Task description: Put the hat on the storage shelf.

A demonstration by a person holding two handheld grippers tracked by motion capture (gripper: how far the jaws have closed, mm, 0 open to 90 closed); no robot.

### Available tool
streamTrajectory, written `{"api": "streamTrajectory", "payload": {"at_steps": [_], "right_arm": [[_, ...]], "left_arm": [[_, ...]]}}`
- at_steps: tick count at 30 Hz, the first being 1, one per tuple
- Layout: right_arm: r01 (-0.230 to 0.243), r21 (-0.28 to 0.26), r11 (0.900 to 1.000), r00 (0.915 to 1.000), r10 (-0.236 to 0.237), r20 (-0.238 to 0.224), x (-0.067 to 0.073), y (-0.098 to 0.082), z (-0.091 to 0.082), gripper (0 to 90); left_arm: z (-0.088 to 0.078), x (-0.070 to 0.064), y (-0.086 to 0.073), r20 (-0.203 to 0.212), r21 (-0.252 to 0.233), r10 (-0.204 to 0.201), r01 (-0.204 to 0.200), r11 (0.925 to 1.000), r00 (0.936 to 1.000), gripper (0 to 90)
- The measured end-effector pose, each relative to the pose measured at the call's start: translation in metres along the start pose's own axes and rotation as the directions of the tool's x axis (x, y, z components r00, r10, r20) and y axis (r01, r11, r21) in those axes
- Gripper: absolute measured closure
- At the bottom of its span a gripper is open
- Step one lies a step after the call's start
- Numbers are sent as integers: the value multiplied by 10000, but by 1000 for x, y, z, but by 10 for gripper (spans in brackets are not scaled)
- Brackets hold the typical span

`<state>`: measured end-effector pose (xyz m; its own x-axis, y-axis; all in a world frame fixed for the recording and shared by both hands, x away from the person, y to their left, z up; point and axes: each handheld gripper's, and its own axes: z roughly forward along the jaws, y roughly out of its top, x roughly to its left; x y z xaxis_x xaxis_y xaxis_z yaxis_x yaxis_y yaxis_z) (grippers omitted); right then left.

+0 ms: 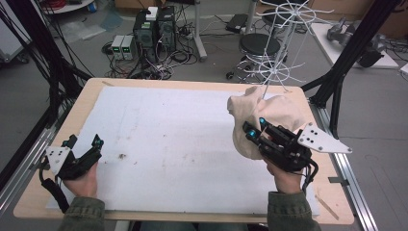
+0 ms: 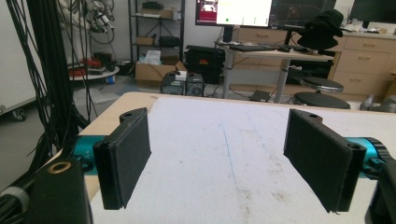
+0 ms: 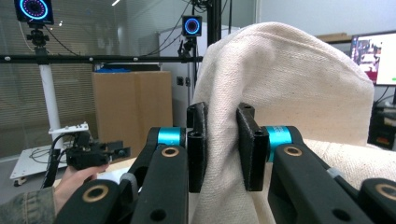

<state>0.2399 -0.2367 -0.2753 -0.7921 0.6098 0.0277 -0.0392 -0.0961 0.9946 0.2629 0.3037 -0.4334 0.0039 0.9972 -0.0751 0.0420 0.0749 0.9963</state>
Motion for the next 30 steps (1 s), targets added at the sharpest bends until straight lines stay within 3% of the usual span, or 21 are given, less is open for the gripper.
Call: {"api": "streamTrajectory", "payload": {"at_steps": [7,13,23,30], "right_arm": [[617,-174,9979,9976,-611,338,-3,22,3,761],[801,-319,9963,9946,-777,693,-7,33,3,761],[1521,-741,9856,9820,-1422,1239,-15,71,2,761],[1773,-845,9805,9757,-1639,1452,-22,89,7,762]], "left_arm": [[1,-4,0,132,-27,-43,43,10000,9999,230],[1,-4,0,165,0,-24,24,10000,9999,230],[2,-5,-1,195,29,-38,37,10000,9998,231],[2,-5,-1,212,-14,-84,84,10000,9997,231]]}}
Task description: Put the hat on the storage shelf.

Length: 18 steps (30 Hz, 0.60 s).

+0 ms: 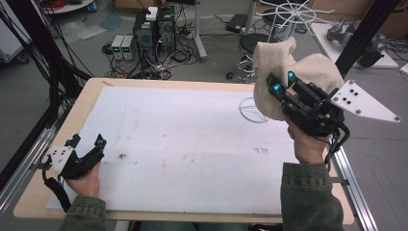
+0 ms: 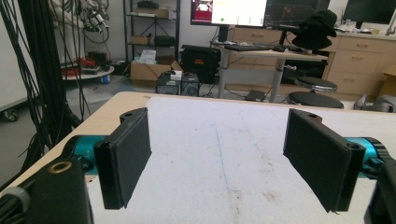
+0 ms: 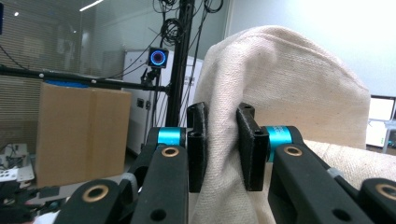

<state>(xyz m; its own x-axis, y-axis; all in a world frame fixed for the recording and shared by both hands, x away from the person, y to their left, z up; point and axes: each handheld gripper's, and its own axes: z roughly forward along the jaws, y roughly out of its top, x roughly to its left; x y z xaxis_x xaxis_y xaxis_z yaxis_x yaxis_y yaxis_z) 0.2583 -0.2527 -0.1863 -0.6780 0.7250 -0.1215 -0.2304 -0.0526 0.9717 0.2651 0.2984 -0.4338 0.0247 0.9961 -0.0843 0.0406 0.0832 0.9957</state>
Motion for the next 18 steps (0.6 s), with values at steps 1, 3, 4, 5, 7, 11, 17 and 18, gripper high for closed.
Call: {"api": "streamTrajectory", "payload": {"at_steps": [1,3,4,5,7,11,17,18], "right_arm": [[0,-5,10000,10000,0,24,-1,2,1,762],[154,-12,9999,9999,-154,59,-3,7,4,762],[217,-42,9998,9997,-216,143,-4,11,6,762],[220,-90,9997,9996,-218,178,-5,13,6,762],[247,-136,9996,9995,-244,185,-8,16,7,762],[376,-101,9992,9986,-372,367,-14,23,10,762],[446,-230,9987,9976,-433,536,-23,32,12,761],[531,-191,9984,9968,-518,615,-25,34,13,762]], "left_arm": [[0,0,0,-5,15,4,-4,10000,10000,231],[0,0,0,-6,26,12,-12,10000,10000,231],[0,0,0,-5,23,7,-7,10000,10000,231],[0,0,0,1,6,-4,4,10000,10000,231],[0,0,0,11,12,-3,3,10000,10000,231],[0,0,0,25,23,47,-47,10000,10000,231],[1,-1,-1,18,26,34,-34,10000,10000,231],[1,-1,-1,14,28,42,-42,10000,10000,231]]}}
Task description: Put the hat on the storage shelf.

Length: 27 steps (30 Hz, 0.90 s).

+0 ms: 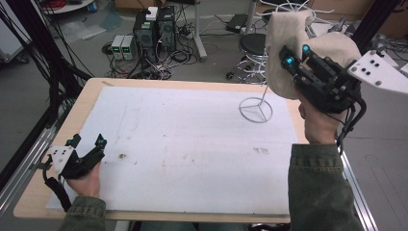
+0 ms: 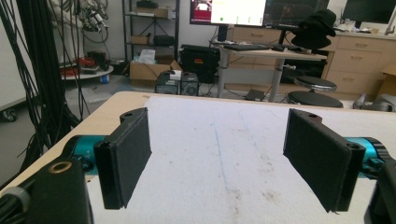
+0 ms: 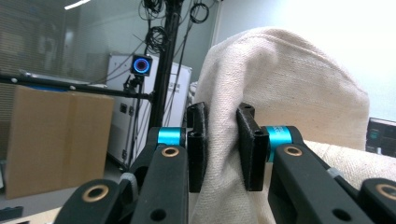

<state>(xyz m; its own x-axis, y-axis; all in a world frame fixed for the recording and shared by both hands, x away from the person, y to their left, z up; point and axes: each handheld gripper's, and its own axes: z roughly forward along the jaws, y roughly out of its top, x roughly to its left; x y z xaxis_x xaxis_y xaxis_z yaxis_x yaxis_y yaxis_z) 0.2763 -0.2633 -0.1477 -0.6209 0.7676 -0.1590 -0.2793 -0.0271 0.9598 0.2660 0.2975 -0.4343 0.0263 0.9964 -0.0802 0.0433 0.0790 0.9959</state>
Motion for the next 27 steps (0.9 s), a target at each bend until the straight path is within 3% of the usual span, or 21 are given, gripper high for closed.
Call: {"api": "streamTrajectory", "payload": {"at_steps": [16,23,27], "right_arm": [[720,-128,9973,9965,-714,434,-23,34,26,760],[915,-275,9954,9943,-898,580,-25,42,30,758],[1279,-423,9909,9899,-1249,667,-22,50,31,759]], "left_arm": [[0,1,-1,50,22,62,-62,10000,10000,231],[-2,2,0,9,1,69,-69,10000,10000,231],[-3,3,-1,-3,24,68,-68,10000,10000,231]]}}
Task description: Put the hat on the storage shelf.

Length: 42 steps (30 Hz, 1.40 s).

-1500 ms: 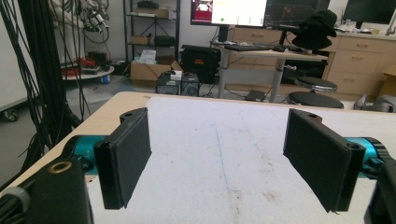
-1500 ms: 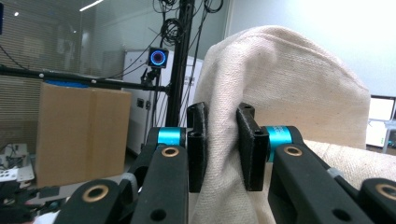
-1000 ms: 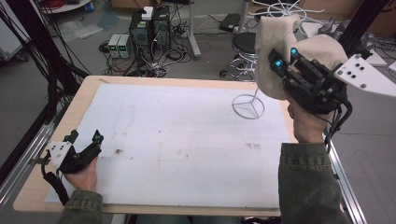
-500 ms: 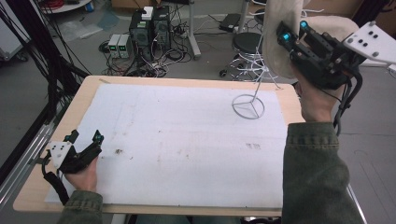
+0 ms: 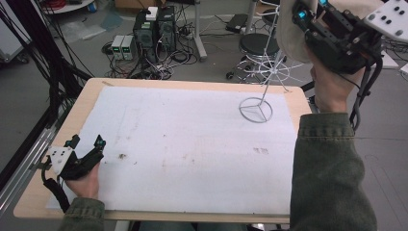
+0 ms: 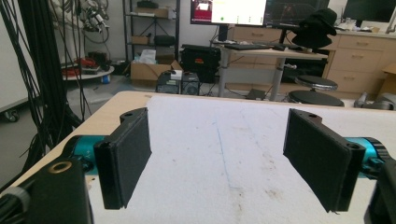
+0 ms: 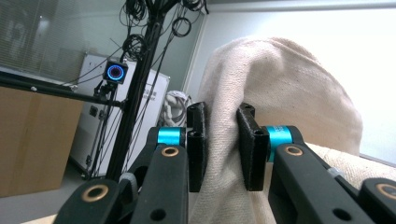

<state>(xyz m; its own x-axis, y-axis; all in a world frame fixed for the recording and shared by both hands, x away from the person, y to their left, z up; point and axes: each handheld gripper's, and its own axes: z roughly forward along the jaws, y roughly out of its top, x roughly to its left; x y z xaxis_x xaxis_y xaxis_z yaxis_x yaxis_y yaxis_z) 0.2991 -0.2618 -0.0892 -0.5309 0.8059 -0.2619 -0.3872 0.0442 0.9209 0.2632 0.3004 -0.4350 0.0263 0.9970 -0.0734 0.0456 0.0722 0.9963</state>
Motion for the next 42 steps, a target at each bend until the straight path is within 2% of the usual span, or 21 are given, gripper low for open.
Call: {"api": "streamTrajectory", "payload": {"at_steps": [6,10,14,21,29,37,42], "right_arm": [[347,-150,9993,9992,-344,188,-3,8,6,759],[359,-201,9992,9990,-353,281,-10,2,19,759],[452,-30,9990,9983,-451,359,-15,-5,27,758],[104,-89,9999,9987,-100,503,-27,-20,37,758],[-65,-52,10000,9988,67,487,-33,-36,36,758],[-264,20,9997,9995,263,158,-23,-49,30,755],[-233,115,9997,9997,233,-44,-9,-60,22,752]], "left_arm": [[0,-1,0,37,-16,13,-13,10000,10000,231],[0,-2,0,44,-50,19,-19,10000,10000,231],[0,-1,0,41,-40,16,-15,10000,10000,231],[-1,0,0,4,-68,6,-6,10000,10000,232],[-1,0,0,92,-34,46,-46,10000,9999,244],[-1,-2,1,126,-50,57,-56,10000,9999,248],[-2,-3,1,122,-31,48,-47,10000,9999,247]]}}
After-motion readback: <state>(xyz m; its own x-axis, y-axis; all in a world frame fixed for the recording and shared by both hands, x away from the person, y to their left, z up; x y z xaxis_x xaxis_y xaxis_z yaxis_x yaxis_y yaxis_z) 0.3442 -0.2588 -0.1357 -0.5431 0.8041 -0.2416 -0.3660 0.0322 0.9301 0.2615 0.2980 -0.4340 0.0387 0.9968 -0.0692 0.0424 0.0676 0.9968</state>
